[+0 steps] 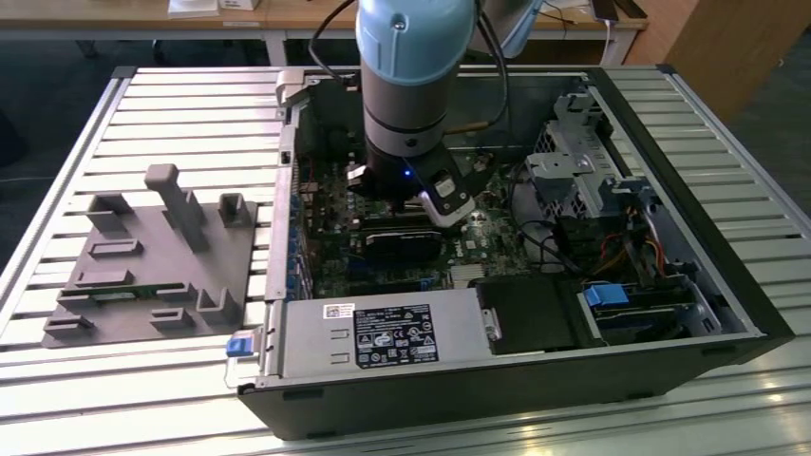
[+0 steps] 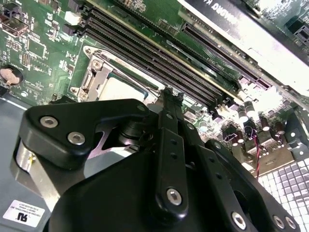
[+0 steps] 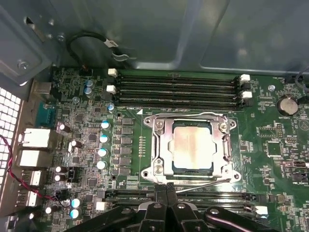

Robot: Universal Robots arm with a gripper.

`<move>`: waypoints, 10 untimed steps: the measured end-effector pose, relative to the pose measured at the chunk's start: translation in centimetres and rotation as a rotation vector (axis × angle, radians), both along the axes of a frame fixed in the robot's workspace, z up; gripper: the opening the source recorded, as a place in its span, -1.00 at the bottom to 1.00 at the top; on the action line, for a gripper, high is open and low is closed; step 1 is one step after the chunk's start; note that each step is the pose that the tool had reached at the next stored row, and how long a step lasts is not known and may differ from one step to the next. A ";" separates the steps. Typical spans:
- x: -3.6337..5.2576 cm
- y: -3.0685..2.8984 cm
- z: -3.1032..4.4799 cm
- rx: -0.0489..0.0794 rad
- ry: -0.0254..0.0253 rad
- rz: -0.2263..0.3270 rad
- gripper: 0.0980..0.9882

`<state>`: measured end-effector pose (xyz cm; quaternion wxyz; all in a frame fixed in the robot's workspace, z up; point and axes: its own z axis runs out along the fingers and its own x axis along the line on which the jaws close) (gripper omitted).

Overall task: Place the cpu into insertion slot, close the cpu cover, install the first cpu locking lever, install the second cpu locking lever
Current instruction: 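Install the second cpu locking lever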

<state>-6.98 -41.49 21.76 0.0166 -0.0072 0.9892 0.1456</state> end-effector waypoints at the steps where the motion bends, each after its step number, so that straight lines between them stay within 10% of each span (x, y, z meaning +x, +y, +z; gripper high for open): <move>1: -0.02 -0.01 -0.11 0.000 0.0000 0.000 -0.98; 10: -0.14 -0.01 -0.89 0.001 0.0001 0.000 -0.98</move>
